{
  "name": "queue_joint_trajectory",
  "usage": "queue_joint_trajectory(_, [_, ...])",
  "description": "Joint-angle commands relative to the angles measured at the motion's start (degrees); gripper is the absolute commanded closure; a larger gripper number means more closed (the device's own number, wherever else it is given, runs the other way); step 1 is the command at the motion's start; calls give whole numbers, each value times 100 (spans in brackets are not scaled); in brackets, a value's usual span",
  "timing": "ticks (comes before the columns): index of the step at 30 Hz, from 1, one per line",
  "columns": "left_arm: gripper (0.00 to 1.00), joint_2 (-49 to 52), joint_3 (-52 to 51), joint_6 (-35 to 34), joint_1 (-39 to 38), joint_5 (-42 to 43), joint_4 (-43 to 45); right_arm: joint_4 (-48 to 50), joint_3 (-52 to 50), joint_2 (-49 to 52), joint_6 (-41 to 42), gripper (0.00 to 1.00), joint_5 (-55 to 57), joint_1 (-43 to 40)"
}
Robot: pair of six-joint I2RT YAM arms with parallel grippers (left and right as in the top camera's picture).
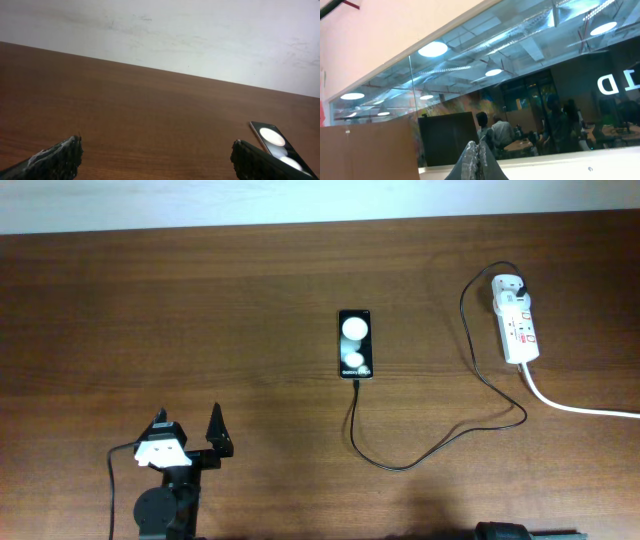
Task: Plug charger to phone and switch on socket
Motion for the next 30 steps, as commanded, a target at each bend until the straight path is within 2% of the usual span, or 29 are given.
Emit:
queue_joint_trajectory(1, [1,-39,-13,55,-17,63,-39,59,-24,-120,-76,96,33,52])
queue_joint_trajectory(4, [1,-37,-13,66,-17,63,-44,-4,-63,-444,-76,96,361,52])
queue_joint_trajectory(5, [1,-37,-13,531,-17,118,-42,-4,-109,-577,-76,96,358,52])
queue_joint_trajectory(9, [1,28,-13,761,-17,140,-42,42,-221,-826,-76,96,382,52])
queue_joint_trajectory(10, [1,118,-11,1191,-17,258,-33,39,-223,-907,-76,96,426,52])
queue_joint_trajectory(19, [1,184,-11,1226,-17,254,-26,291,-723,-1845,-98,96,933,52])
queue_joint_trajectory(30, [1,-44,-11,1228,81,254,-22,509,-822,-1875,-96,96,892,57])
